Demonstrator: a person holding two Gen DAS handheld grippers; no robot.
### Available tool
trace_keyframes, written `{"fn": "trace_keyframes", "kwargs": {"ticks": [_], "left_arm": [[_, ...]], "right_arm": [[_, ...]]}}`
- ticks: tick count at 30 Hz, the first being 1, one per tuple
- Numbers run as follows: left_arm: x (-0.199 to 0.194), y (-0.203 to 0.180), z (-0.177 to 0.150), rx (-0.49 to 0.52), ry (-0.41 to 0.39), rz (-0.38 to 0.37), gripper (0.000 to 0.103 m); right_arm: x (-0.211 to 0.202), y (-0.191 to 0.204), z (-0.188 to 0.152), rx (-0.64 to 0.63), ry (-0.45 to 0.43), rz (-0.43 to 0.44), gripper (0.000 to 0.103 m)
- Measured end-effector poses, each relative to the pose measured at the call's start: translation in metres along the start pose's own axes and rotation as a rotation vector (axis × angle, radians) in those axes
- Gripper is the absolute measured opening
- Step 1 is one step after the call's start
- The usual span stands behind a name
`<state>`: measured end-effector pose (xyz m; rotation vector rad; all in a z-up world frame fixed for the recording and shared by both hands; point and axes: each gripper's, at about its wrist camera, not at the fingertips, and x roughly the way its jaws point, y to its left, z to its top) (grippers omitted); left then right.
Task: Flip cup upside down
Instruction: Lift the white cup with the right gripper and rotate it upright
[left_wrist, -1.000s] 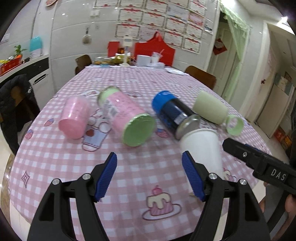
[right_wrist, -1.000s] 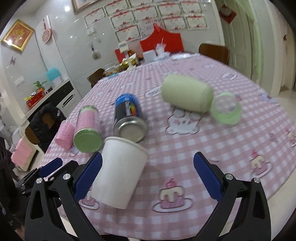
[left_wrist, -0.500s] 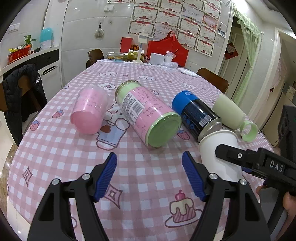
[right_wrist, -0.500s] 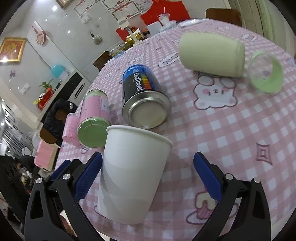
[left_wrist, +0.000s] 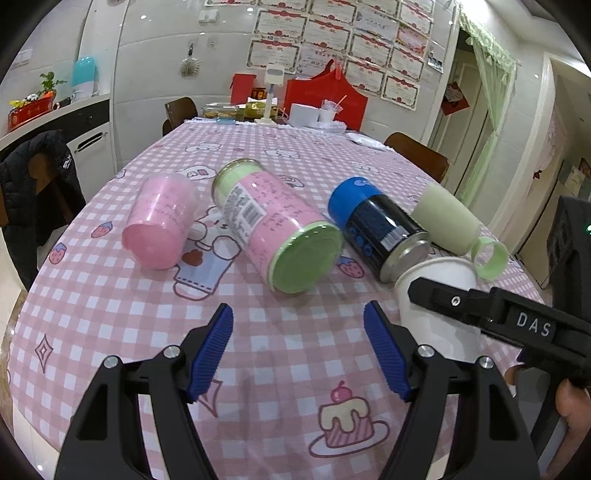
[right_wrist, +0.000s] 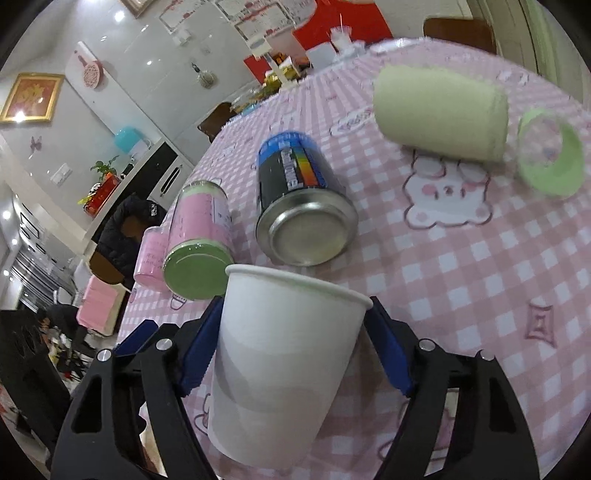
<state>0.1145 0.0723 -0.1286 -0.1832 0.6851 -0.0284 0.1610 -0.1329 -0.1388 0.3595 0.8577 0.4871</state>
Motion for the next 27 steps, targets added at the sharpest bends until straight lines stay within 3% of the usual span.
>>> {"fn": "trace_keyframes", "kwargs": {"ticks": [16, 27], "left_arm": [[-0.006, -0.044, -0.005, 0.077, -0.004, -0.059, 0.072], [-0.003, -0.064, -0.009, 0.125, 0.010, -0.071, 0.072]], "right_arm": [[-0.054, -0.011, 0.007, -0.138, -0.183, -0.175, 0.072], [-0.056, -0.013, 0.001, -0.255, -0.242, -0.342, 0.072]]}}
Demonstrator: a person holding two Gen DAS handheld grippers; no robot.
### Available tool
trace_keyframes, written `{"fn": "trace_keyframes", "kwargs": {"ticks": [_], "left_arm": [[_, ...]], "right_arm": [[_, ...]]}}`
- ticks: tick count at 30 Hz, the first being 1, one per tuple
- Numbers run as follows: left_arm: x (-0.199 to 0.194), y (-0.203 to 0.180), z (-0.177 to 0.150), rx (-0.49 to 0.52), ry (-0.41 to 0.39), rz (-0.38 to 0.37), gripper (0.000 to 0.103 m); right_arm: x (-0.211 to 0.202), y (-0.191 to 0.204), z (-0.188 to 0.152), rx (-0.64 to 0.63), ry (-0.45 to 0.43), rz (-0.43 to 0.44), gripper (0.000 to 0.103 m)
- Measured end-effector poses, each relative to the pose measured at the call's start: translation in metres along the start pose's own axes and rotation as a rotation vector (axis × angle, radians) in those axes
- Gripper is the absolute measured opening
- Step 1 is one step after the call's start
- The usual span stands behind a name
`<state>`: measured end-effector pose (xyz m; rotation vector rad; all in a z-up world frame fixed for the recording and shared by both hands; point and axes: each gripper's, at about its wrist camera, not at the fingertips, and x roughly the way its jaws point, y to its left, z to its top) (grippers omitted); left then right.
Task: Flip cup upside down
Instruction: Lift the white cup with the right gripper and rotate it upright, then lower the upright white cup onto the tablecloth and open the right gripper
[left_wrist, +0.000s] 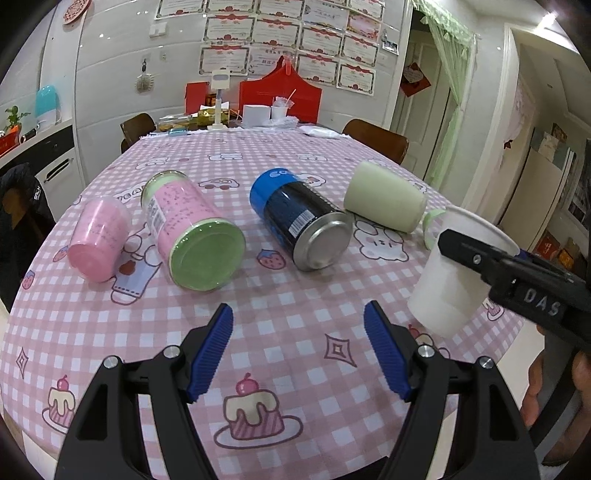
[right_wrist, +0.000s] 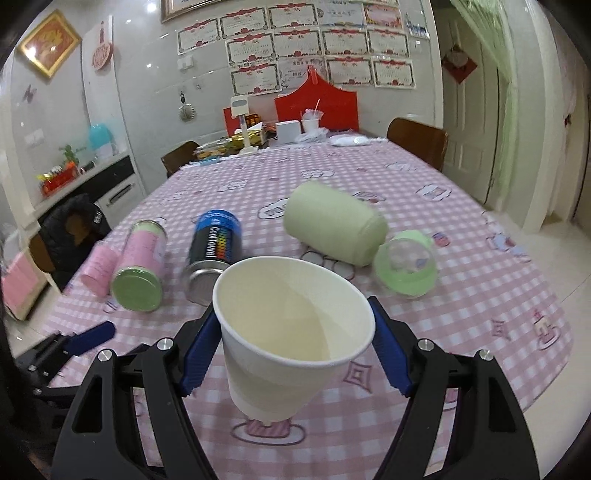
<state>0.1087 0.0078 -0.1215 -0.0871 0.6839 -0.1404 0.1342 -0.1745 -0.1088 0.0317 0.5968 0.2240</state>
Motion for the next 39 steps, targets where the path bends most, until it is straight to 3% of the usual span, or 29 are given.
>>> {"fn": "trace_keyframes", "kwargs": {"ticks": [8, 14, 29, 39], "left_arm": [[0.002, 0.000, 0.000, -0.002, 0.007, 0.004, 0.072], [0.004, 0.004, 0.000, -0.005, 0.013, 0.012, 0.072], [0.002, 0.012, 0.000, -0.020, 0.014, 0.021, 0.072], [-0.011, 0.010, 0.002, -0.017, -0.012, 0.016, 0.072]], "right_arm": [[0.003, 0.006, -0.007, -0.085, -0.048, -0.089, 0.072], [0.007, 0.010, -0.014, -0.115, -0.061, -0.109, 0.072], [0.008, 0.013, -0.026, -0.094, -0.021, -0.036, 0.073], [-0.008, 0.013, -0.025, -0.069, -0.039, -0.016, 0.075]]}}
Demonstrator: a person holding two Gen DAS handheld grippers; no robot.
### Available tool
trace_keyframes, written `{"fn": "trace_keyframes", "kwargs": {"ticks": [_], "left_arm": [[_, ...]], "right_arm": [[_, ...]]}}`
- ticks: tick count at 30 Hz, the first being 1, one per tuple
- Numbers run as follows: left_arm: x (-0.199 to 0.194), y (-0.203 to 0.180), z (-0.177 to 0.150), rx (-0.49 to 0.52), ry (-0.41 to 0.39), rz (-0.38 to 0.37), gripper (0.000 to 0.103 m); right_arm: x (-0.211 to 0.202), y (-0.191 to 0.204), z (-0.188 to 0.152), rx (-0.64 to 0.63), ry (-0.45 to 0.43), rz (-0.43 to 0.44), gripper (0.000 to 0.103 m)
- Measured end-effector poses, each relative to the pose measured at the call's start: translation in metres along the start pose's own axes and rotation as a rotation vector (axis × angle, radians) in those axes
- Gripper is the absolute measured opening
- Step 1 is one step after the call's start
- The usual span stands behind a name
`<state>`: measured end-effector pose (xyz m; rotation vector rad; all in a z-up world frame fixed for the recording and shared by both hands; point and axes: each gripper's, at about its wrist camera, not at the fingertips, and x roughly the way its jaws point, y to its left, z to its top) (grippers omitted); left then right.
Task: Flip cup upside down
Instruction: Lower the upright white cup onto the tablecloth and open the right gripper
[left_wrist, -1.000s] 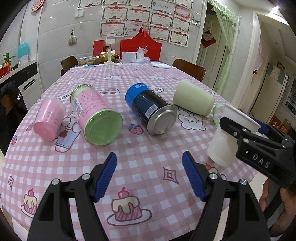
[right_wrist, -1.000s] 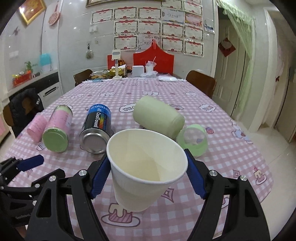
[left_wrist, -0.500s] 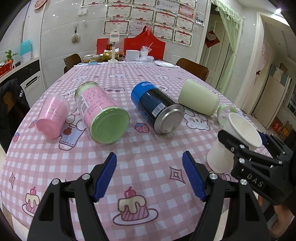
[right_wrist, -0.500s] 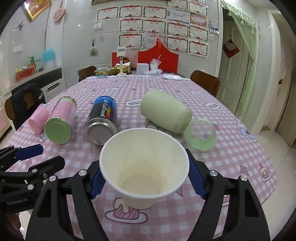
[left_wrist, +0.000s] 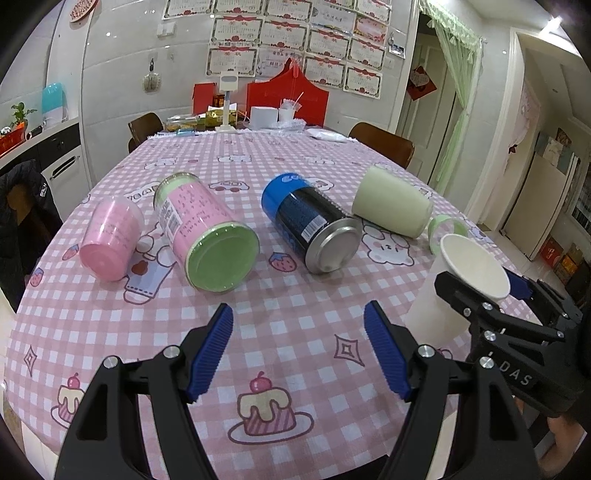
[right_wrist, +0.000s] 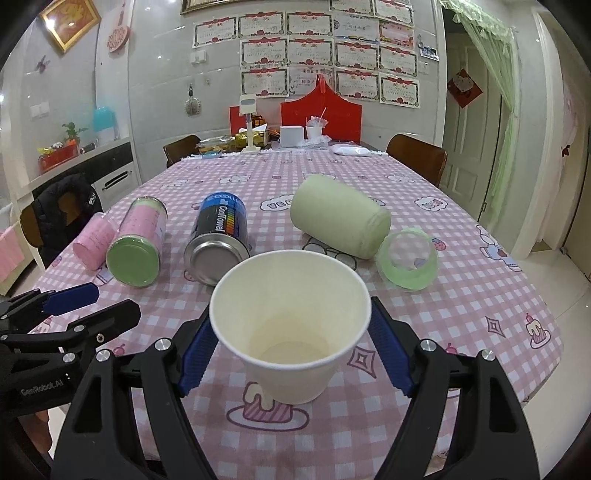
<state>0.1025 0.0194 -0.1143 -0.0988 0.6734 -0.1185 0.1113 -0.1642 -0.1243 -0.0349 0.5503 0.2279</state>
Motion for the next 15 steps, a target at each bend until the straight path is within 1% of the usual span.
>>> {"fn": "trace_keyframes", "kwargs": {"ticks": [7, 10, 11, 13, 15], "left_arm": [[-0.023, -0.003, 0.005, 0.003, -0.056, -0.010, 0.072], [-0.037, -0.008, 0.007, 0.010, -0.096, -0.014, 0.074], [-0.044, -0.011, 0.008, 0.016, -0.119, -0.016, 0.076], [-0.055, -0.016, 0.010, 0.028, -0.156, -0.021, 0.081], [-0.064, -0.020, 0.011, 0.036, -0.190, -0.024, 0.083]], "right_arm": [[-0.032, 0.001, 0.005, 0.013, -0.052, 0.006, 0.081], [-0.049, -0.001, 0.009, 0.021, -0.087, 0.005, 0.083], [-0.056, -0.001, 0.011, 0.024, -0.104, 0.003, 0.087], [-0.070, 0.000, 0.013, 0.030, -0.142, -0.008, 0.090], [-0.081, -0.001, 0.016, 0.029, -0.176, -0.023, 0.091]]}}
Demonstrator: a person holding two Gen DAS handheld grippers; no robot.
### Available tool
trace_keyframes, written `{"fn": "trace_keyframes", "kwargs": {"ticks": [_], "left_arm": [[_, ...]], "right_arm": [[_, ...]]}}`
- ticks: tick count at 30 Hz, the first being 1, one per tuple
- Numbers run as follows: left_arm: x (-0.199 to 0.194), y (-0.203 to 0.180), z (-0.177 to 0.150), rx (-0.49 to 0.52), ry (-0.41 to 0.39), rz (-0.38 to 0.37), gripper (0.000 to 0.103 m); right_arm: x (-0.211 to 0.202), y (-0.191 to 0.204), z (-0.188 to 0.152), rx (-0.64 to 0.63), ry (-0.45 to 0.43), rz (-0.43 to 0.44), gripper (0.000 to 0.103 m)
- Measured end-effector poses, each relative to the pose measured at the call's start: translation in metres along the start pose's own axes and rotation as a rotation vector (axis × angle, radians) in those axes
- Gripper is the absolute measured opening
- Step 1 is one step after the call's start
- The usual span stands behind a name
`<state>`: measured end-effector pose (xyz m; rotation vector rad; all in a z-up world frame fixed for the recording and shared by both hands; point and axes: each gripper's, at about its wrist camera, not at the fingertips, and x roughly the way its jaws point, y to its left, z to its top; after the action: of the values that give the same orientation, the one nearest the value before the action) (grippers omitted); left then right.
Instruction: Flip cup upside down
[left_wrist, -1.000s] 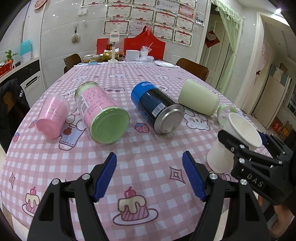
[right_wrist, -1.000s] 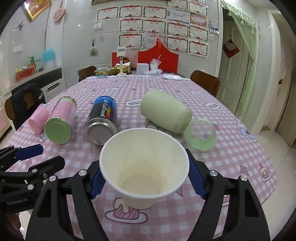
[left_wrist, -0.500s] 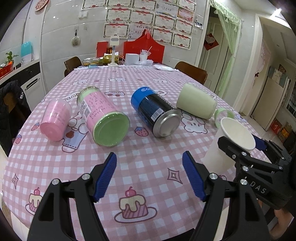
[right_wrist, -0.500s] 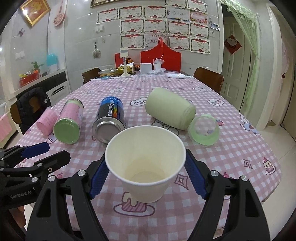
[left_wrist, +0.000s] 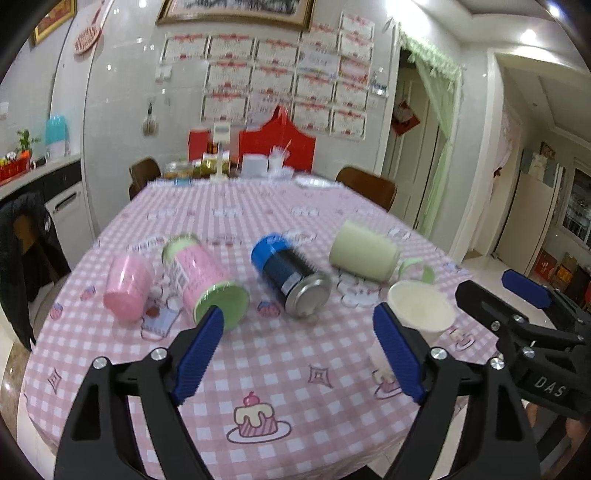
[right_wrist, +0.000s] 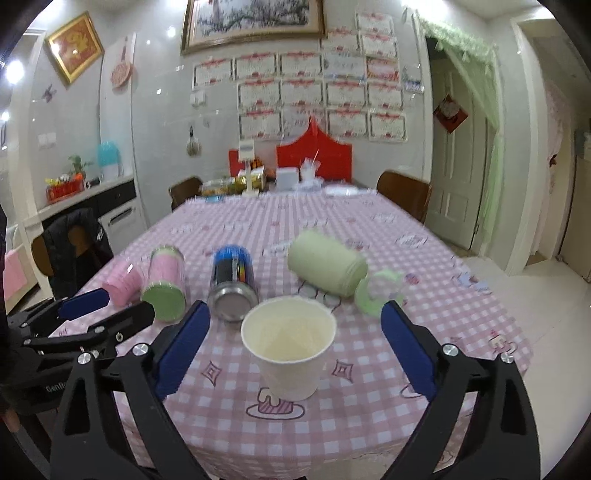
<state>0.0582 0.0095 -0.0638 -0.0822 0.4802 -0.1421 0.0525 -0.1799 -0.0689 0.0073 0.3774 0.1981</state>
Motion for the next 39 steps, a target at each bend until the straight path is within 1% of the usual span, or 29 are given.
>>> {"fn": "trace_keyframes", "kwargs": {"ticks": [4, 11, 15, 24, 28, 39], "left_arm": [[-0.018, -0.008, 0.006, 0.018, -0.062, -0.008, 0.086], [-0.044, -0.018, 0.013, 0.031, -0.152, -0.023, 0.087], [-0.052, -0.023, 0.016, 0.042, -0.195, -0.009, 0.091], [-0.065, -0.024, 0.019, 0.054, -0.266, -0.002, 0.091], [-0.066, -0.025, 0.019, 0.059, -0.285, 0.003, 0.091], [-0.066, -0.027, 0.019, 0.071, -0.305, 0.021, 0.091]], "right_arm": [[-0.021, -0.001, 0.005, -0.005, -0.073, -0.040, 0.092], [-0.046, -0.003, 0.010, -0.009, -0.180, -0.102, 0.095], [-0.054, -0.002, 0.011, -0.013, -0.229, -0.124, 0.095], [-0.063, 0.002, 0.008, -0.024, -0.282, -0.146, 0.095], [-0.066, 0.004, 0.007, -0.027, -0.301, -0.160, 0.095], [-0.066, 0.002, 0.006, -0.026, -0.305, -0.167, 0.095]]}}
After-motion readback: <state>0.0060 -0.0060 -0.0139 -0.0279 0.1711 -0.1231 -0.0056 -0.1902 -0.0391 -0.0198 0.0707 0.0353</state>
